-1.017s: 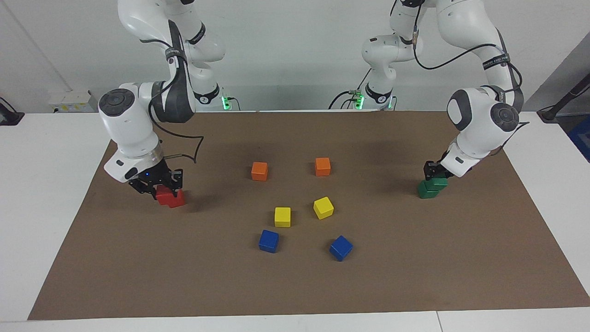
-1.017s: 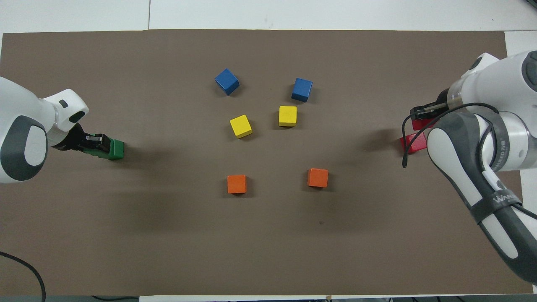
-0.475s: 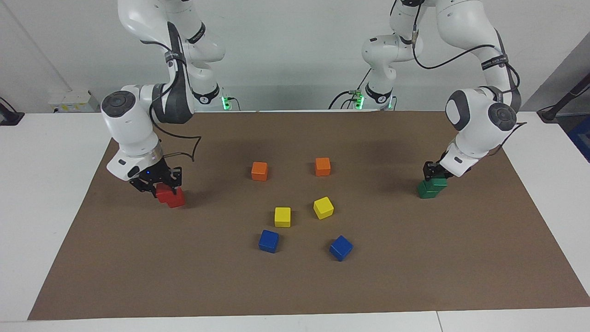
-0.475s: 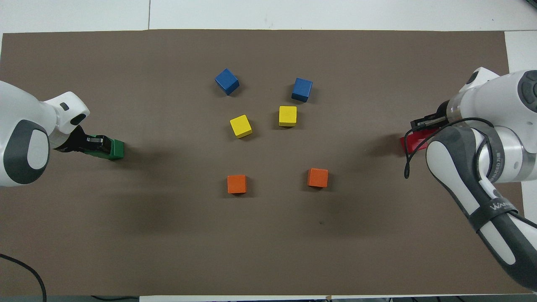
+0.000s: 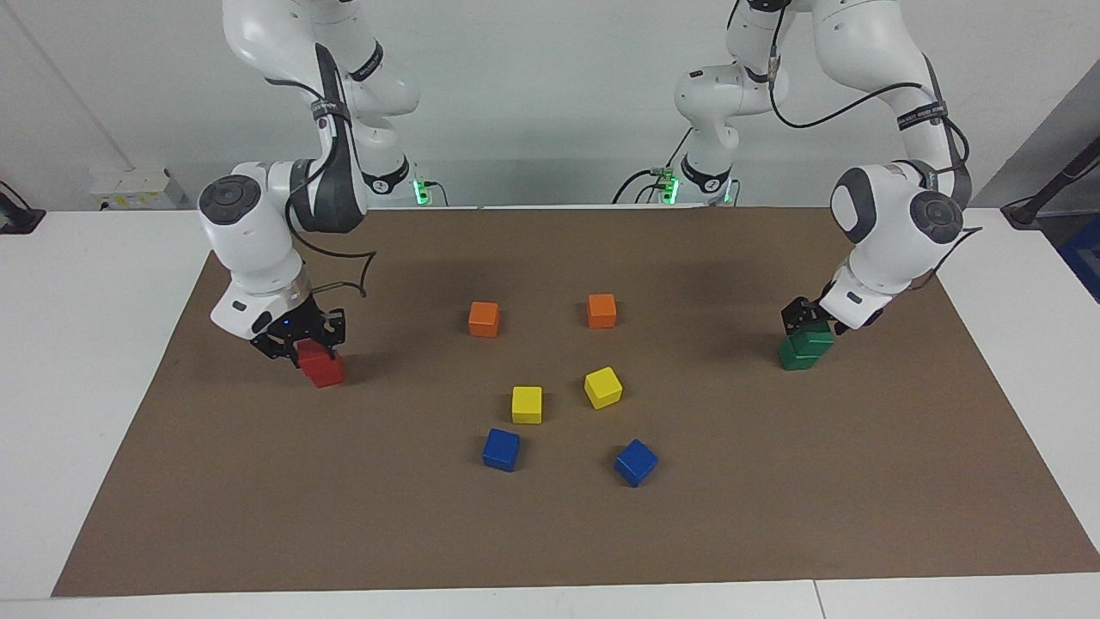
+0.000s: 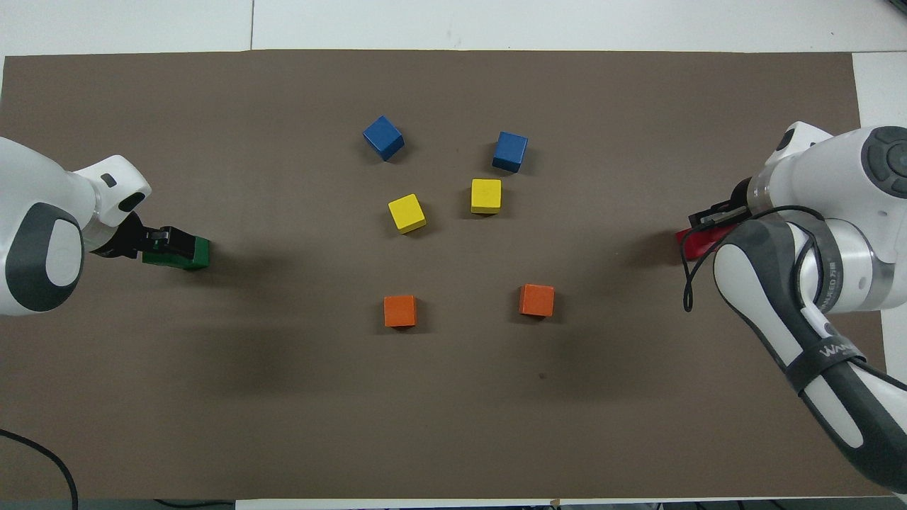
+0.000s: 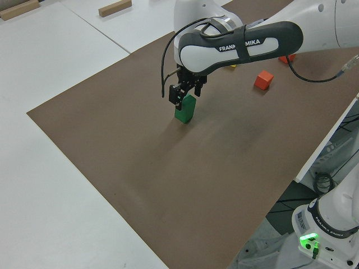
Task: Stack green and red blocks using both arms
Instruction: 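Lower the green cube onto the green cube while the right gripper moves over red, then open and withdraw the left gripper while the right gripper lowers red onto red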
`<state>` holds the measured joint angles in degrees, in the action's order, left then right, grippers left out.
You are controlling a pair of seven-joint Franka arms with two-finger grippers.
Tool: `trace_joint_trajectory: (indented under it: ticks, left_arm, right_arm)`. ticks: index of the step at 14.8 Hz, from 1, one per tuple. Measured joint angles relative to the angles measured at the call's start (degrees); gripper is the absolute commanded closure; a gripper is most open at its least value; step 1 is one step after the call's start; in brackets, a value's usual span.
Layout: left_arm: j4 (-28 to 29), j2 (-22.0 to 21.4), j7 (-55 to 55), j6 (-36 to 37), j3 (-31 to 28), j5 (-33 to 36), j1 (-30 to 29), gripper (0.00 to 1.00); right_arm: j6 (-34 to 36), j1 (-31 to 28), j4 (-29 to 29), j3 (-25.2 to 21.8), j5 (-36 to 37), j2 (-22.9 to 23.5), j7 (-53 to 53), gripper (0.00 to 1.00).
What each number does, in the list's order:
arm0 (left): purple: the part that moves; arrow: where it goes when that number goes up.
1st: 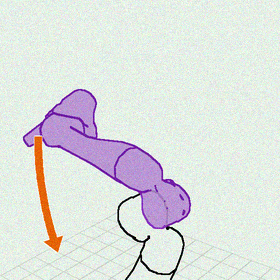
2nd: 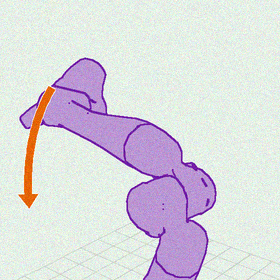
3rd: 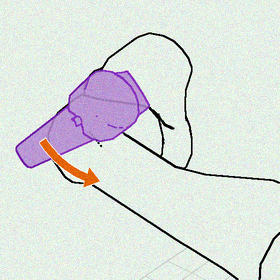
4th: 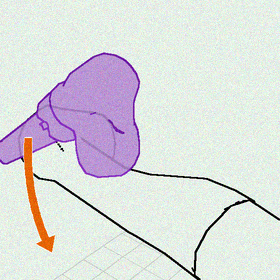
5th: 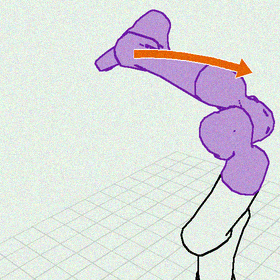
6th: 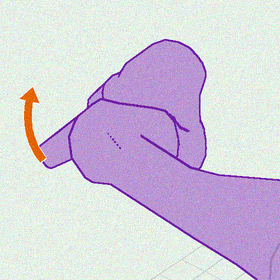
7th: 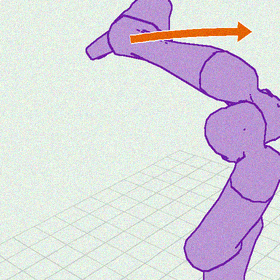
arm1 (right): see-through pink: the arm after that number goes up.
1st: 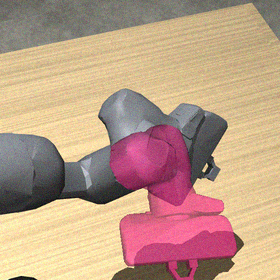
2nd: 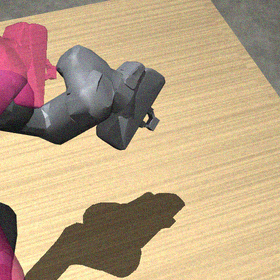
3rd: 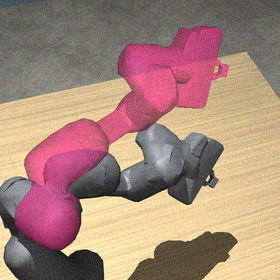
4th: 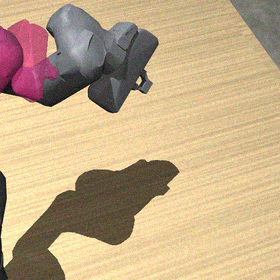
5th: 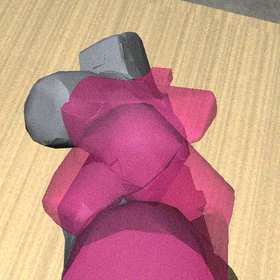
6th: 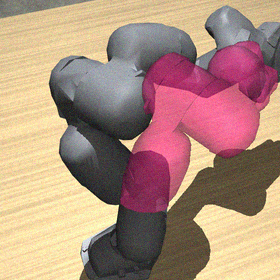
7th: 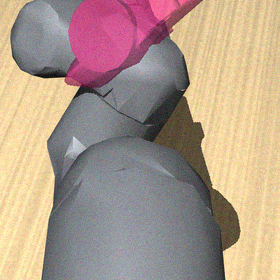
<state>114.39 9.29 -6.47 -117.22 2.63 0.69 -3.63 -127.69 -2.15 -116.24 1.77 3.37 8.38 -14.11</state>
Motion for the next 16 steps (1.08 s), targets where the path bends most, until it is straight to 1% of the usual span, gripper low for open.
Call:
trace_joint_trajectory:
  ticks: [2, 4, 6, 9, 11, 16]
  left_arm:
    - [-0.3, -0.2, 0.0, 0.0, 0.1, 0.0, 0.0, 0.00]
    - [-1.9, -0.6, 0.1, 1.1, 0.1, 0.0, 0.0, 0.00]
    - [-5.5, -1.3, 0.1, 5.5, 0.0, 0.0, 0.0, 0.00]
    - [-12.6, -2.5, 0.1, 15.3, -0.1, 0.0, -0.3, 0.00]
    - [-15.3, -4.5, 0.1, 19.4, -0.1, 0.0, -0.4, 0.00]
    - [-15.8, -12.4, 0.1, 26.6, 0.0, 0.0, -0.4, 0.00]
  right_arm:
    - [0.0, 0.0, -0.6, 0.0, 0.0, 0.0, -0.2, 1.00]
    - [0.0, -0.3, -1.2, 0.0, 0.0, -0.1, -1.1, 1.00]
    - [0.0, -0.8, -1.5, -0.1, 0.0, -0.2, -1.6, 1.00]
    - [0.0, -1.3, -1.7, -0.1, 0.0, -0.3, -1.8, 1.00]
    - [0.0, -1.3, -1.8, -0.1, 0.0, -0.4, -1.8, 1.00]
    - [0.0, -1.2, -2.1, -0.1, 0.0, -0.4, -1.8, 1.00]
